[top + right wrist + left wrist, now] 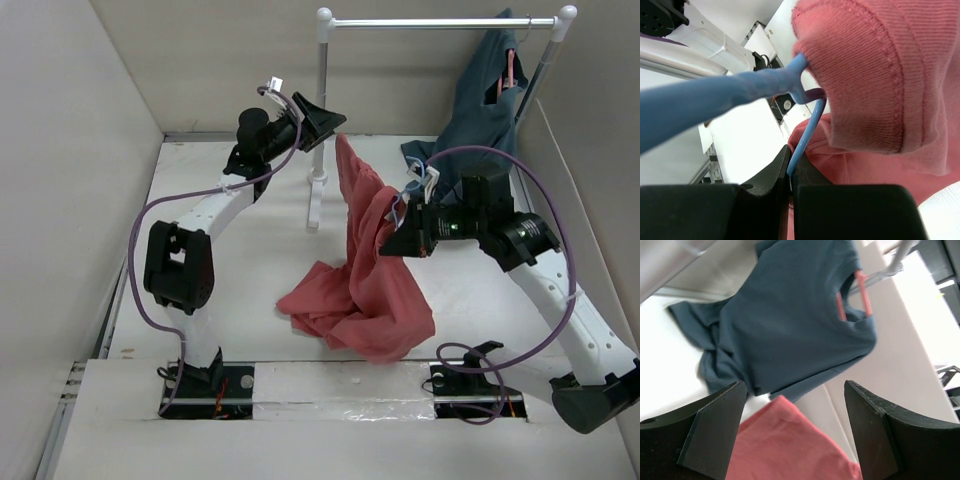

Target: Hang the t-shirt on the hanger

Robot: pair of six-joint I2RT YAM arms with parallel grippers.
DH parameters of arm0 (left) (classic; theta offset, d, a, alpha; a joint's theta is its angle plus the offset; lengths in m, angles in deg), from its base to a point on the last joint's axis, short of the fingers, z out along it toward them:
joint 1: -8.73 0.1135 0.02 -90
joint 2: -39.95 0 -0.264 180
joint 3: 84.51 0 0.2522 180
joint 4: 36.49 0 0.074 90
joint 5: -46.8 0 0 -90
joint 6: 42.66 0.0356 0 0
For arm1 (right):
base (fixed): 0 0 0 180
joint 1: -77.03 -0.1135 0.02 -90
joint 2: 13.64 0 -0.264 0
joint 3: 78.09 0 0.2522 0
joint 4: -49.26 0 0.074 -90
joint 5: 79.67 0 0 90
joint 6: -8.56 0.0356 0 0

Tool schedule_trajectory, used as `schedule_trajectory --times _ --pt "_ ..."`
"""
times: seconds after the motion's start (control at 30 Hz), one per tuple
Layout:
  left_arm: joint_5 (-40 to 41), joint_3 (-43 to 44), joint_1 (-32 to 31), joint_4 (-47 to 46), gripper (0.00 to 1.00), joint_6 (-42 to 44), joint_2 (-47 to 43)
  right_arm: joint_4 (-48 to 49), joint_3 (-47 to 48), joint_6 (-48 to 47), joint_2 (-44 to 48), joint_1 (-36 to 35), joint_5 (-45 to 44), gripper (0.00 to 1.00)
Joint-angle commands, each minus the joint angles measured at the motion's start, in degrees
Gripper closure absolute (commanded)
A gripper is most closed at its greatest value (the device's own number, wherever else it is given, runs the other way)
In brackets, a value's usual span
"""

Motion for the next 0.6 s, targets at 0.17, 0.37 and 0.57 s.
schedule_trajectory --times 0.17,0.37,0.57 --pt "3.6 5.9 -0.4 8.6 0.25 8.3 0.9 4.4 3.7 -0.5 0.1 0.2 1.9 1.0" --pt "1.4 4.9 -1.0 6.9 0.26 6.8 1.1 4.7 3.9 -0.3 -1.0 0.2 2.3 1.0" --pt "-0.9 4.2 -1.7 3.3 0.29 3.7 1.1 5.3 3.9 -0.2 -1.3 0.2 2.3 1.0"
